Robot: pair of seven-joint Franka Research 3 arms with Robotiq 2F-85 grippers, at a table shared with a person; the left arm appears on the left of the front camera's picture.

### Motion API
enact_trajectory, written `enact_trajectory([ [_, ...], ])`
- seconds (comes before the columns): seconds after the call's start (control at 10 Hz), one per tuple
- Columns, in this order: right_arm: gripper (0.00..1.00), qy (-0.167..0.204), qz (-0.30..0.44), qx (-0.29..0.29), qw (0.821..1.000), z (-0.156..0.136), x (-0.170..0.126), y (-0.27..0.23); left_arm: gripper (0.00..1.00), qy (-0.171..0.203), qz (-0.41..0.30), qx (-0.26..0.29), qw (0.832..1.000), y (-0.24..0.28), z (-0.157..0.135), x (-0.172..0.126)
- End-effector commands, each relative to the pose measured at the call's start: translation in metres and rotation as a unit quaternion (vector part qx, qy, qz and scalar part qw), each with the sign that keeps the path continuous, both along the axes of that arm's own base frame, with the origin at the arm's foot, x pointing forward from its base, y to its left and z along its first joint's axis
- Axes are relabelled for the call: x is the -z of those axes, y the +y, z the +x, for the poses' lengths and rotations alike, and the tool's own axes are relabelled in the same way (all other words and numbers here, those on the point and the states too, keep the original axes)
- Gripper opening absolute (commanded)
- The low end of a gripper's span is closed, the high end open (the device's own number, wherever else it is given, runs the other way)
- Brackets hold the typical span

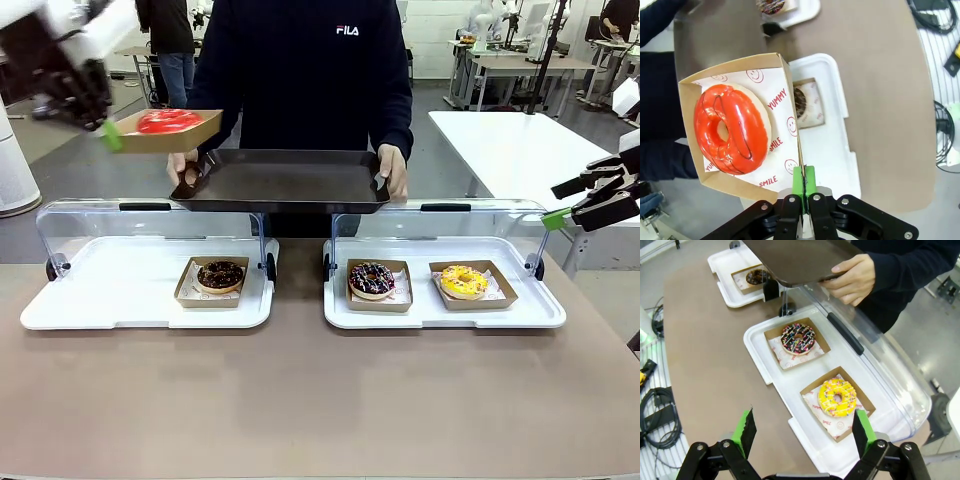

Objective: Provide the desired donut to the person.
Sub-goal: Place the picked Paper togo box onto the Handle tray extended by the person.

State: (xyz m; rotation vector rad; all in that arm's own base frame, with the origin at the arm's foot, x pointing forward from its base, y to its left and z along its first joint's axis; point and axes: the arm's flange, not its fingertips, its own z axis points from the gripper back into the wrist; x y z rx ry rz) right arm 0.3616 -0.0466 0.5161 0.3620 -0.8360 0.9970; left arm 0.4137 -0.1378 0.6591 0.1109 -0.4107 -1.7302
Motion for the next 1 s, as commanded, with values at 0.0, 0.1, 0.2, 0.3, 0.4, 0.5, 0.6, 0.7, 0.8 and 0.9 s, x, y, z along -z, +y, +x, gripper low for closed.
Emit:
enact_trajectory([
  [0.0,1.00,-0.001,0.009,0.002,1.000,0.002,0.001,0.001,0.01,0.017,0.012,-0.023,1.000,-0.022,0.072,0.006],
  [0.1,1.00,-0.001,0.009,0.002,1.000,0.002,0.001,0.001,0.01,0.007,0.019,-0.022,1.000,-0.034,0.096,0.017],
  [0.2,1.00,-0.001,0.009,0.002,1.000,0.002,0.001,0.001,0.01,0.003,0.031,-0.024,0.999,-0.046,0.115,0.032],
  [0.3,1.00,-0.001,0.009,0.002,1.000,0.002,0.001,0.001,0.01,-0.004,0.031,-0.035,0.999,-0.058,0.132,0.048],
  [0.4,1.00,-0.001,0.009,0.002,1.000,0.002,0.001,0.001,0.01,-0.006,0.032,-0.036,0.999,-0.067,0.141,0.061],
  [0.5,1.00,-0.001,0.009,0.002,1.000,0.002,0.001,0.001,0.01,0.001,0.038,-0.031,0.999,-0.074,0.147,0.073],
  [0.6,1.00,-0.001,0.009,0.002,1.000,0.002,0.001,0.001,0.01,0.005,0.046,-0.032,0.998,-0.078,0.150,0.083],
  [0.7,1.00,-0.001,0.009,0.002,1.000,0.002,0.001,0.001,0.01,0.008,0.049,-0.029,0.998,-0.080,0.152,0.092],
  [0.8,1.00,-0.001,0.009,0.002,1.000,0.002,0.001,0.001,0.01,0.011,0.057,-0.028,0.998,-0.080,0.154,0.098],
  [0.9,1.00,-0.001,0.009,0.002,1.000,0.002,0.001,0.001,0.01,0.014,0.048,-0.023,0.998,-0.081,0.155,0.103],
])
